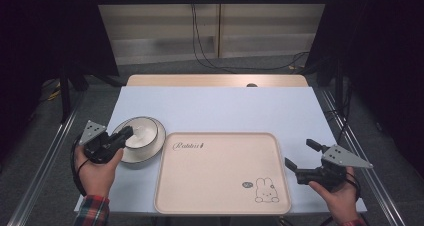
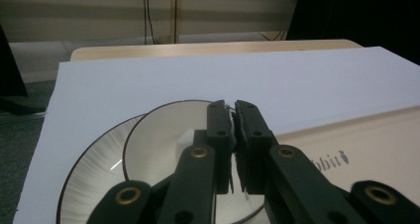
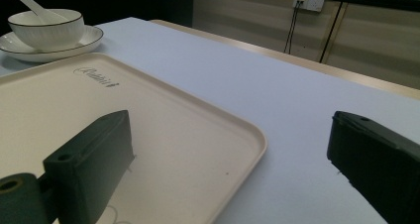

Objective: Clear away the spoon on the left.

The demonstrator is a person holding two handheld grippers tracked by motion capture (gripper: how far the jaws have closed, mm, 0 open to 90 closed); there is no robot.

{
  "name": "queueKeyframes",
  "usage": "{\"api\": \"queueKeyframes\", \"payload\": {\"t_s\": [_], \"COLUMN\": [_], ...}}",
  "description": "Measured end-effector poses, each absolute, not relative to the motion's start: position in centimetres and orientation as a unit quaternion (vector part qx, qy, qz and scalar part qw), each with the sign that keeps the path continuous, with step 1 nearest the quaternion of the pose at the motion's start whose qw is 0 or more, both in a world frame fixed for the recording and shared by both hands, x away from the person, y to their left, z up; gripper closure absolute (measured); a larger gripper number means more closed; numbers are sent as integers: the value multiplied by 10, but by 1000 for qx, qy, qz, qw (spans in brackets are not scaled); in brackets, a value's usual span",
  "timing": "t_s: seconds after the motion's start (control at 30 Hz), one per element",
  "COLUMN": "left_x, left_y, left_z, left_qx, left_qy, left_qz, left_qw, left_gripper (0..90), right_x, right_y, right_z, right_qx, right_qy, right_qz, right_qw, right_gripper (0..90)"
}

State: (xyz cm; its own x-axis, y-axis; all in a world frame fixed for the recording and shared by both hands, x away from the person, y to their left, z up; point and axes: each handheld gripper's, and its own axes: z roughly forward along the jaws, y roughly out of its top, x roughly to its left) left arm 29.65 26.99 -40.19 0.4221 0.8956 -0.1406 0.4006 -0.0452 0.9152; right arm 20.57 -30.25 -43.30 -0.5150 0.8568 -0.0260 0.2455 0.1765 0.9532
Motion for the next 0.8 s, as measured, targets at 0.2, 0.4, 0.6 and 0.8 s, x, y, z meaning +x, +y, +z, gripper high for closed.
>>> {"api": "queueKeyframes", "payload": {"t_s": [0.2, 0.4, 0.6, 0.8], "left_x": [303, 312, 321, 328], "left_y": [271, 269, 266, 263], "left_z": [-399, -394, -392, -392], "left_qx": [677, 675, 671, 666], "left_qy": [480, 483, 485, 484], "left_qz": [242, 243, 246, 253], "left_qw": [503, 502, 504, 508], "left_gripper": [858, 858, 858, 856], "right_x": [207, 207, 207, 207], "right_y": [-302, -302, -303, -303], "right_z": [-433, -433, -433, -433], "right_qx": [391, 392, 394, 392], "right_qy": [705, 705, 704, 705], "right_qz": [512, 509, 510, 510], "right_qw": [298, 300, 299, 299], "right_gripper": [33, 33, 33, 33]}}
